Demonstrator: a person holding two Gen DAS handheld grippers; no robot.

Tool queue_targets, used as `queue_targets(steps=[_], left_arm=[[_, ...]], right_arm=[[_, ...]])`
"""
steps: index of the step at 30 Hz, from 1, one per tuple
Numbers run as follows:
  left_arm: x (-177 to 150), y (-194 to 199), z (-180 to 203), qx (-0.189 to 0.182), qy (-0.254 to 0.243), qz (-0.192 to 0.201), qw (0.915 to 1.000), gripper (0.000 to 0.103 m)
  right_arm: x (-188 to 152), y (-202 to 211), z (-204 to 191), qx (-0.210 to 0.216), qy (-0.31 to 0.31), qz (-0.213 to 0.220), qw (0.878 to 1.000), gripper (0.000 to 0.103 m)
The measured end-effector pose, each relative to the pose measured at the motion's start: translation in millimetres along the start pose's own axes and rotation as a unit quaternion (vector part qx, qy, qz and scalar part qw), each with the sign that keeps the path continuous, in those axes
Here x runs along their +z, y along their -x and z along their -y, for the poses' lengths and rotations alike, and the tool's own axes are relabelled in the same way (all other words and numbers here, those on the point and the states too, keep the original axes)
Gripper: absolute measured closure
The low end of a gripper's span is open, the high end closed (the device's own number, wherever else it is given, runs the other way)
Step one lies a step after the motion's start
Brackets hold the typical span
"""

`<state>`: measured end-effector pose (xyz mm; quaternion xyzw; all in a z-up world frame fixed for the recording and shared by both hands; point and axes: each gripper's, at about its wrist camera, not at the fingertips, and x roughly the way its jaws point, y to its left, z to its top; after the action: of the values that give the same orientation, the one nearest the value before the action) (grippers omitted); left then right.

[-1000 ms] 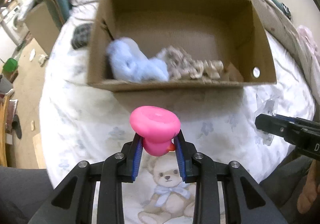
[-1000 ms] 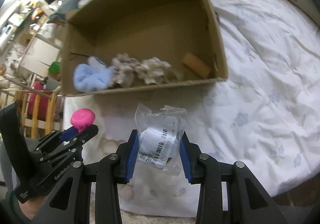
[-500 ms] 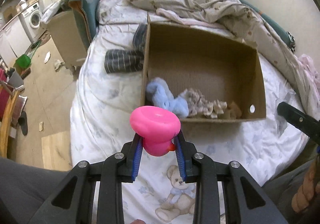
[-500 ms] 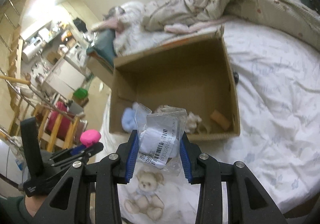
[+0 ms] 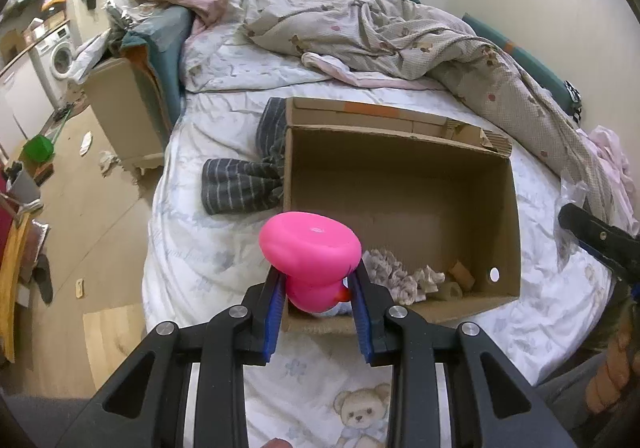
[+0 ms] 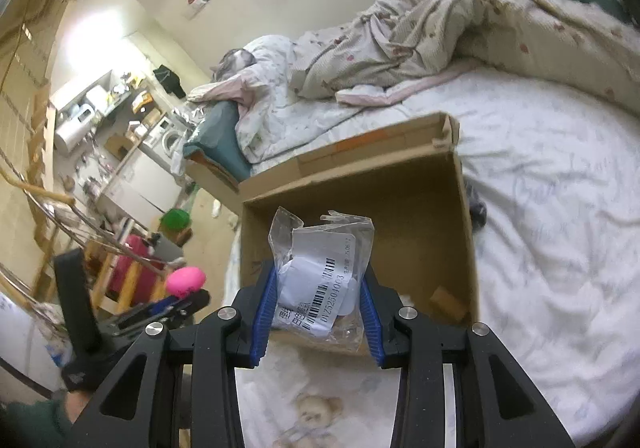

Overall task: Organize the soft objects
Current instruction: 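Lift the pink toy and plastic bag and carry both over the box, then open both grippers to drop the pink toy and bag into the box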

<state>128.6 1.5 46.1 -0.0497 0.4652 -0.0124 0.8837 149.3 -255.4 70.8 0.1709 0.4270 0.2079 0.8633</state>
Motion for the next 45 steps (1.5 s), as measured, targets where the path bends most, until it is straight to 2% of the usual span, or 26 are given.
queue_targets(steps=[2, 6, 9, 12, 14, 19, 29, 39, 41, 43, 45], left_arm=[[3, -8, 2, -0.001, -0.005, -0.001, 1.0, 0.075], [2, -30, 2, -0.01, 0.008, -0.008, 0.9999, 0.075], [-4, -46, 2, -0.016, 0.017, -0.01, 0.9997, 0.075], [-9, -64, 3, -0.013, 0.017, -0.019, 0.9996, 0.075], [-9, -71, 2, -0.026, 0.024, -0.028, 0.999, 0.075], [-5, -75, 10, -0.05, 0.015, -0.023, 0.9983, 0.075], [-8, -84, 30, -0.061, -0.013, -0.033, 0.9975, 0.075], [-12, -88, 43, -0.063, -0.033, -0.032, 0.997, 0.073], [-12, -88, 43, -0.064, -0.031, -0.034, 0.9969, 0.065], [-12, -88, 43, -0.063, -0.032, -0.032, 0.997, 0.043], [-12, -87, 43, -0.069, -0.032, -0.03, 0.9966, 0.042]], right_arm=[[-2, -8, 7, -0.005, 0.007, 0.002, 1.0, 0.062], [-12, -30, 30, -0.021, -0.035, -0.02, 0.999, 0.062], [-12, -39, 34, -0.027, -0.042, -0.023, 0.998, 0.062], [-15, -49, 40, -0.035, -0.047, -0.042, 0.997, 0.062], [-18, -57, 44, -0.042, -0.049, -0.058, 0.996, 0.062], [-23, -76, 49, -0.051, -0.053, -0.094, 0.993, 0.062], [-38, -103, 39, -0.059, -0.035, -0.14, 0.988, 0.062], [-43, -102, 45, -0.063, -0.05, -0.141, 0.987, 0.062], [-43, -102, 47, -0.068, -0.053, -0.139, 0.986, 0.062], [-43, -102, 49, -0.069, -0.061, -0.141, 0.986, 0.062], [-44, -103, 50, -0.071, -0.064, -0.142, 0.985, 0.062]])
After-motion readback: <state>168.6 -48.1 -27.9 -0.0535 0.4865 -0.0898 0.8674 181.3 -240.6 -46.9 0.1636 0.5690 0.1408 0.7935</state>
